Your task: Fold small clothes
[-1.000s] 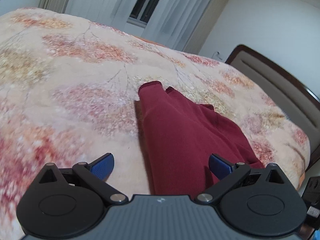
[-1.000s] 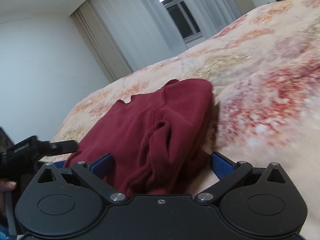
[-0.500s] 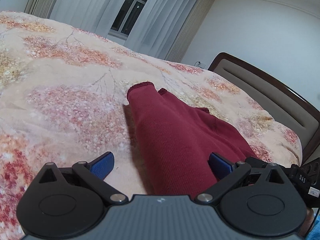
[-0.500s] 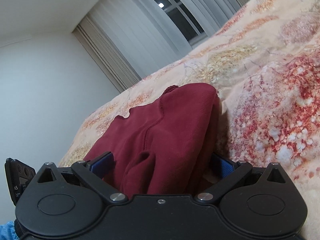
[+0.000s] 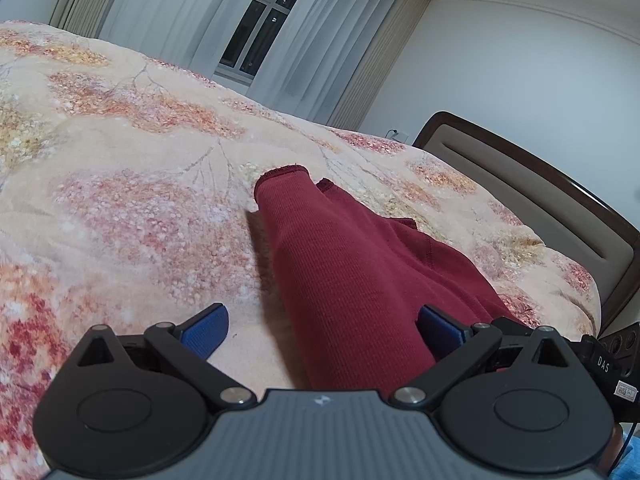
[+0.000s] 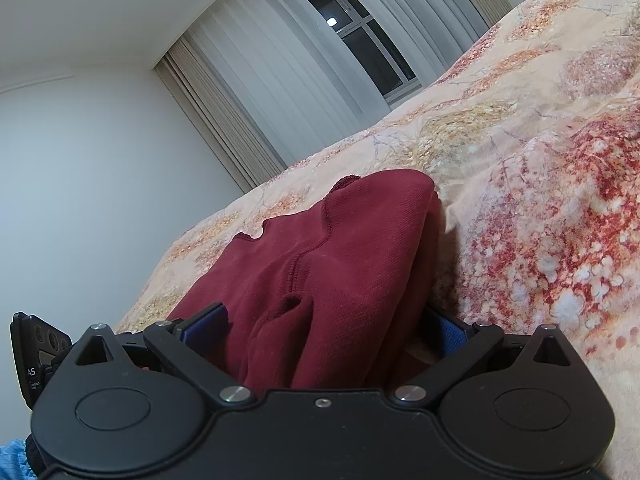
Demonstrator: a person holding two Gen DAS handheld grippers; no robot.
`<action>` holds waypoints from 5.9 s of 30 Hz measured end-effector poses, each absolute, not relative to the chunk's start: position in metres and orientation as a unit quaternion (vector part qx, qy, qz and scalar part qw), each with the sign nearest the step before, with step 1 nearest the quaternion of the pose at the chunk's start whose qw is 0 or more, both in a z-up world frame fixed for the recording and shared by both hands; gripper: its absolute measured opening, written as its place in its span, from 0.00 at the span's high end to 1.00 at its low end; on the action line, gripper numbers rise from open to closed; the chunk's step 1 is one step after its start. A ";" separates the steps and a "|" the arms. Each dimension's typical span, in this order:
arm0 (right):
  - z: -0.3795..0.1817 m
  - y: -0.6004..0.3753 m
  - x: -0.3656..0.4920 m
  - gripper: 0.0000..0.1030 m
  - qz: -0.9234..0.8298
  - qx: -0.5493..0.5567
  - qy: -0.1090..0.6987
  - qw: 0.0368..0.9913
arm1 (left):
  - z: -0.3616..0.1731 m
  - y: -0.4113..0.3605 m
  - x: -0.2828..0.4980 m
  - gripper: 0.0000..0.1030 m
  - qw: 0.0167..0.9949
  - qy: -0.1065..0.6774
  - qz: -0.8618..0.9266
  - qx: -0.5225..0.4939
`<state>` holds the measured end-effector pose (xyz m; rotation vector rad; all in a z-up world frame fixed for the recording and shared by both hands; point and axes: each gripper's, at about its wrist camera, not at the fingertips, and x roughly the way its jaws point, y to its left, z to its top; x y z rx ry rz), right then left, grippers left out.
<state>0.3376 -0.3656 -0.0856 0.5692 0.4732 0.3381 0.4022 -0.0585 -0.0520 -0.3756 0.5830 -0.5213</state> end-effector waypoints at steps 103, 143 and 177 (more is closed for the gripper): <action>0.032 -0.182 0.181 0.01 0.145 0.079 0.067 0.984 | 0.063 0.066 0.175 0.00 0.984 0.150 -0.027 -0.096; -0.017 -0.169 0.086 0.01 0.085 0.015 0.051 0.995 | 0.020 0.063 0.100 0.00 0.986 0.155 -0.003 -0.061; -0.017 -0.169 0.086 0.01 0.087 0.014 0.051 0.995 | 0.018 0.062 0.100 0.00 0.986 0.158 -0.005 -0.053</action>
